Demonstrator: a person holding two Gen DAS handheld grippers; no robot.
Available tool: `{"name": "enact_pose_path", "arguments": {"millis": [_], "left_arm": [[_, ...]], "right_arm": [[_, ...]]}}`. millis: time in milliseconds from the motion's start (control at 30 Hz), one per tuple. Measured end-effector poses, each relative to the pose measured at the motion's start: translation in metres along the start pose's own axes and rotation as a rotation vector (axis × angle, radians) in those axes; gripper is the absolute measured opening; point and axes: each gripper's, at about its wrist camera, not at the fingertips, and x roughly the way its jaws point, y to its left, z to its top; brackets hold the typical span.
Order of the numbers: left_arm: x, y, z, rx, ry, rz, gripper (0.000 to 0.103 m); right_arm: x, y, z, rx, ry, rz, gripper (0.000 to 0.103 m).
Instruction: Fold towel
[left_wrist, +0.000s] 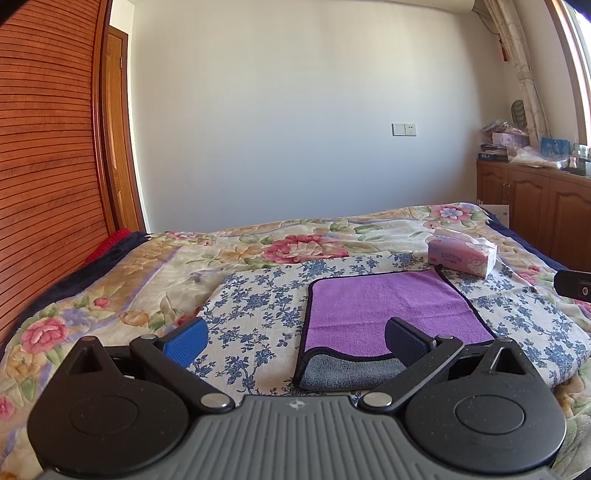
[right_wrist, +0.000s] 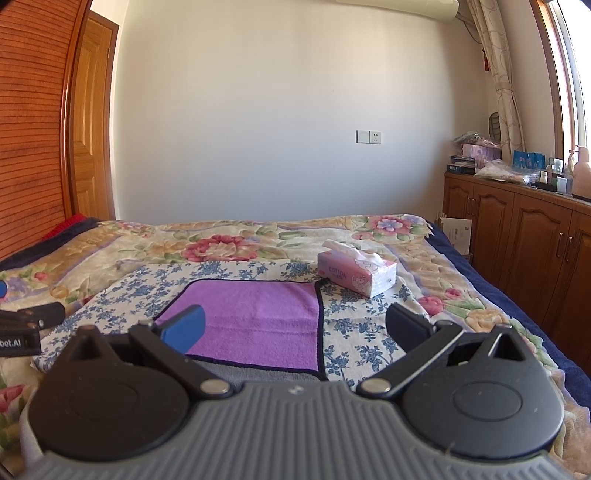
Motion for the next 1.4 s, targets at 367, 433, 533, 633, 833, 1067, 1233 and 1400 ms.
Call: {"name": "enact_pose_path", "arguments": {"millis": [367,433,533,633,833,1067,1233,1400], "left_arm": [[0.0,0.0003,0.0,-0.001,0.0,-0.001,0.103],[0.0001,0.0002,0.0001,-0.001,0.001,-0.001,0.103],[0.0001,0.0002,0.0001,-0.002,0.001,-0.001,0.103],[0.0001,0.0002,0.0001,-0.002,0.0,-0.001,0.103],[0.0,0.0006,0.0002,-0.002,0.001,-0.002,0.103],[0.0001,0.0005,0.0002,-0.002,0.001,-0.001,0.103],[0.0001,0.0003,0.0001,-0.003,0.001,-0.002,0.103],[0.0001,0.0006,0.0001,-0.004,0.001,-0.002,0.103]], "right_arm": [[-0.0004,-0.0002,0.0007,0.0,0.002,0.0,0.103],[-0.0002,0.0,0.0008,-0.001,0.002,-0.001,0.103],[-0.0001,0.0001,0.0009,-0.001,0.003,0.0,0.103],[-0.0002,0.0002,0.0008,-0.001,0.003,0.0,0.103],[-0.0003,0.0002,0.0008,-0.001,0.004,0.0,0.103],[0.0,0.0004,0.001,-0.001,0.005,0.0,0.103],[0.0001,0.0005,0.0013,-0.001,0.006,-0.001,0.103],[-0.0026,0.0034,0.0082,-0.001,0.006,-0.001,0.103]]}}
